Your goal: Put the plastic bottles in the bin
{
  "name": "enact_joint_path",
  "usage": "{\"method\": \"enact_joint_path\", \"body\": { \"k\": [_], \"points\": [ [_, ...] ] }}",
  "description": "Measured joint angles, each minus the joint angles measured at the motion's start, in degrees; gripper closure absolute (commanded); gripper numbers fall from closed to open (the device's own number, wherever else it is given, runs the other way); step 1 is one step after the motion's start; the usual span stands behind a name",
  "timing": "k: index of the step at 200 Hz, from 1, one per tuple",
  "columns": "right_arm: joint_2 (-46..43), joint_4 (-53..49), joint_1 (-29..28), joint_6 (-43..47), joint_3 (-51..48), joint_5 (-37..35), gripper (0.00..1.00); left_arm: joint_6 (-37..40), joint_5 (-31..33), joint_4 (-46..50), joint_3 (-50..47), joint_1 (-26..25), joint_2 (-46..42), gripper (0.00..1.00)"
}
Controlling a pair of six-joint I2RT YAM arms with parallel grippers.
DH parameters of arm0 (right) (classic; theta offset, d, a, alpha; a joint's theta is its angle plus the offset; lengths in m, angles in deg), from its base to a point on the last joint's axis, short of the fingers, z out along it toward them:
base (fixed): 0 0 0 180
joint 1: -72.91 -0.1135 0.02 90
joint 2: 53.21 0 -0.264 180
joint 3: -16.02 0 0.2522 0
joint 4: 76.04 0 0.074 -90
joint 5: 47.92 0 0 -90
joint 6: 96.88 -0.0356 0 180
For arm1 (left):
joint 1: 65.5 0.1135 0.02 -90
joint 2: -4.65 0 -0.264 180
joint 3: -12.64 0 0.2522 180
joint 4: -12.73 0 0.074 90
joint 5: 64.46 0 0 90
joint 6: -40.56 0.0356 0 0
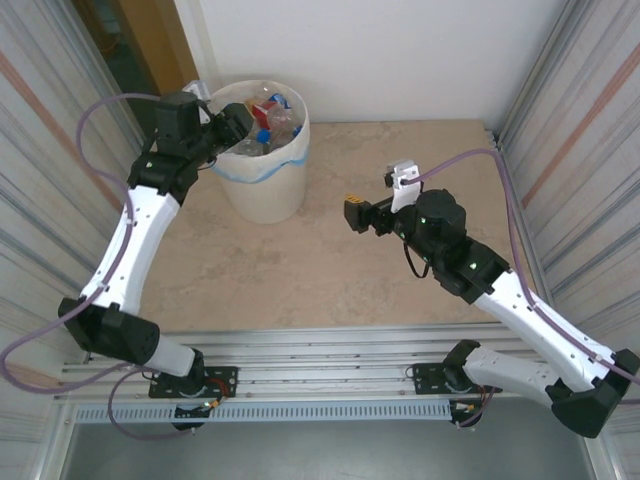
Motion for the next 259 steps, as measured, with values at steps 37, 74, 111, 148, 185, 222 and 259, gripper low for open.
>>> {"method": "enact_joint_path", "body": {
  "k": [37,74,111,148,185,222,259],
  "points": [
    [-1.77,-1.62,1.05,-0.92,0.00,-5.27,0.02,1.66,2.10,-1.77,-5.64,-3.85,-7.04,0.21],
    [-5.84,-5.68,2.84,-1.11,-0.76,-13.84,0.02,6.86,9.60,-3.21,-18.86,-14.25,-19.69,0.02],
    [-11.78,-9.49,5.07,-2.43,-3.93,-21.66,0.02,10.99,21.77,-4.50,-35.36,-24.22,-35.01,0.01],
    [-17.11,-10.97,8.72,-2.45,-9.27,-25.33,0.02,13.49,33.81,-4.94,-50.82,-27.65,-46.34,0.01],
    [-18.75,-11.72,15.50,-2.32,-16.65,-25.27,0.02,20.04,44.74,-10.54,-62.60,-27.63,-51.67,0.01],
    [-18.51,-10.40,26.01,-2.29,-23.71,-19.89,0.02,27.47,46.56,-22.32,-71.43,-19.41,-51.91,0.01],
    [-17.29,-7.04,37.48,-2.56,-28.81,-12.02,0.02,27.52,34.47,-27.26,-75.43,0.22,-51.67,0.01]
  ]
}}
